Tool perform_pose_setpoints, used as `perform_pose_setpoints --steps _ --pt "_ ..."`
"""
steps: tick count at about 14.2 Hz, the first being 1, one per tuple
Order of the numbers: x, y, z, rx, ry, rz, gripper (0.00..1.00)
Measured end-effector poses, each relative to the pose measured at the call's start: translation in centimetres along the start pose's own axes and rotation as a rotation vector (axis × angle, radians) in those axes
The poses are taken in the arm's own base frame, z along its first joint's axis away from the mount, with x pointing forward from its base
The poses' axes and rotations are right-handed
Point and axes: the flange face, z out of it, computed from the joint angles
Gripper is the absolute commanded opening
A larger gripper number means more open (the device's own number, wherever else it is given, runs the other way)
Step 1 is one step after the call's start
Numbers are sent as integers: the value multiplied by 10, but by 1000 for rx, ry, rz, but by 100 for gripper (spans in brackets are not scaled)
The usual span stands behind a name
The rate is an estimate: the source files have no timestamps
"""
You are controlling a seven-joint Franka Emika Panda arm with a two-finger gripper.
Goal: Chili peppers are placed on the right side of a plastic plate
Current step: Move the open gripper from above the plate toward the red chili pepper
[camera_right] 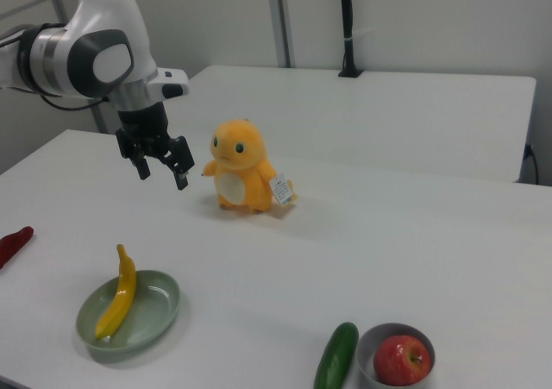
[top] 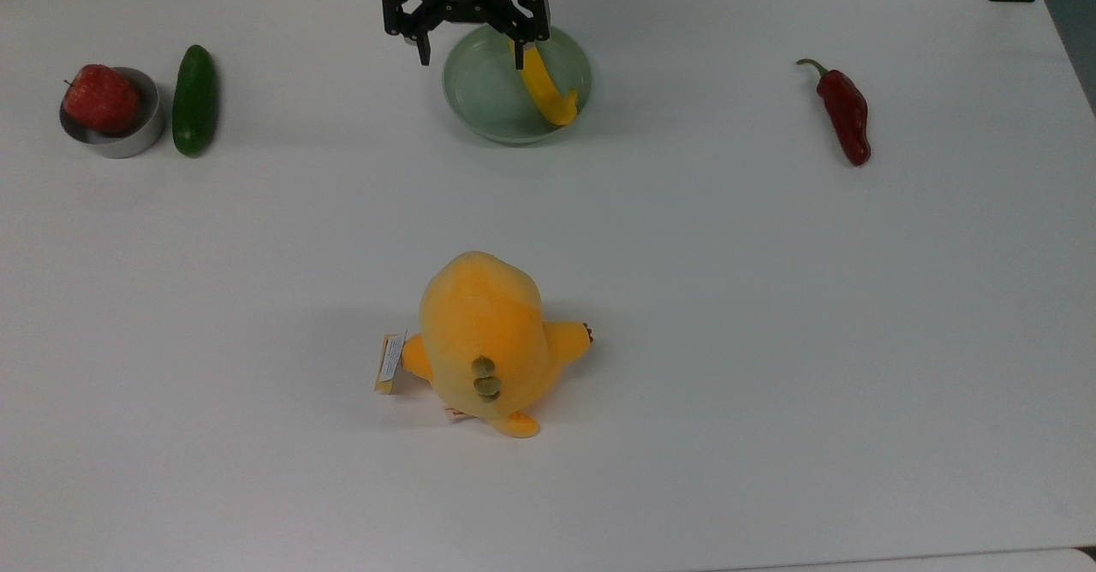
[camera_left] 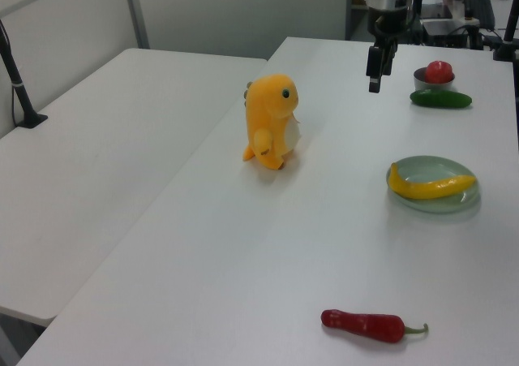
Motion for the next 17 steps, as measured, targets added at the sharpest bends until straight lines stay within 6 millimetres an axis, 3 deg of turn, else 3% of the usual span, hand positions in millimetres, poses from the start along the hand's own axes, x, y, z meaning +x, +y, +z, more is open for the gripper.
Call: perform_pose_setpoints --steps 4,8,10,16,17 --pt "-1 -5 -2 1 3 -9 100" --pt "-7 -47 -2 25 -1 -26 100" --pt "-12 -74 -2 28 -3 -26 100" --pt "-50 -191 4 43 -28 -41 100" --pt "-56 -204 5 43 -31 -43 100"
